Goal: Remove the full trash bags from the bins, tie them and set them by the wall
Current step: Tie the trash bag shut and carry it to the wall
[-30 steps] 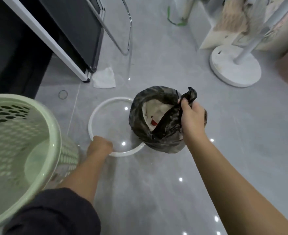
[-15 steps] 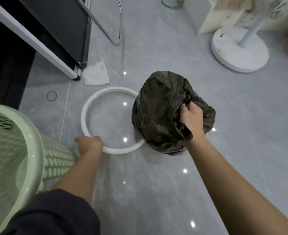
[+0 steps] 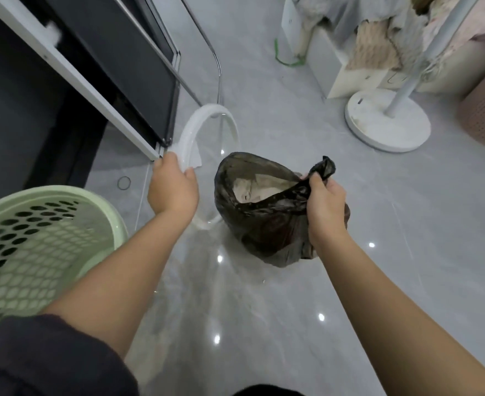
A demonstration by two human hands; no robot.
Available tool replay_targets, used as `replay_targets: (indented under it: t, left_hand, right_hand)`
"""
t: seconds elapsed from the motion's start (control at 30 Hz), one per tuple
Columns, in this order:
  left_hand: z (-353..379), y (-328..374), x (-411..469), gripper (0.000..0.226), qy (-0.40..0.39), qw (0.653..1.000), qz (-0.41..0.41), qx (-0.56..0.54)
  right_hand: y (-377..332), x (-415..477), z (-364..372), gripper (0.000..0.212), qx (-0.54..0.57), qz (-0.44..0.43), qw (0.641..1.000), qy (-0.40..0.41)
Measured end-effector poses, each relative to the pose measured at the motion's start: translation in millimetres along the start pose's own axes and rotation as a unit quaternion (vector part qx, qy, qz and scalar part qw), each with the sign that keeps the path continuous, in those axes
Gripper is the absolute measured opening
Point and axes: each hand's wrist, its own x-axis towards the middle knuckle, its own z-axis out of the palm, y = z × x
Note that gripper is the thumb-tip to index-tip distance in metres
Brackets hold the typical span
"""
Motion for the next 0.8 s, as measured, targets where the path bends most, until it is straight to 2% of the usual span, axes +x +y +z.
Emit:
replay_targets:
  t: [0.1,0.17,0.37,0.5,0.6,0.8]
  left_hand:
    - [-40.2,4.3,3.3,0.022,0.027,0.999,0.04,-0.023]
    - [-67.3,-1.1,6.2,0.022,0.032,0.998,0.033,-0.048]
    - [-154.6,-53.1,13.0,0.019,0.0,0.987,-0.126,-0.102]
    - [-199.0,-93.4,10.1,0.012,-0.023,0.939,-0.258,-0.225]
    - [-217.4,-129.5,-2.9,0.024,-0.047,0.927,-0.311,-0.206]
    - [-226.7,-191.8,-30.8,0.023,-0.067,0.919,-0.367,-0.125]
  right_hand:
    - [-4.1,-12.1,4.4,0.029,0.005,0.0,1.0,-0.012]
    - [-8.2,-20.1,8.5,0.029,0.015,0.003,1.0,-0.022]
    - [-19.2,-49.0,30.3,0.025,0.01,0.008,0.998,-0.06]
    - [-20.6,-65.3,46.6,0.025,0.001,0.018,0.997,-0.072]
    - [-14.7,-77.8,59.1,0.026,0.0,0.033,0.996,-0.081]
    - [4.9,-97.2,83.1,0.024,-0.017,0.048,0.99,-0.135]
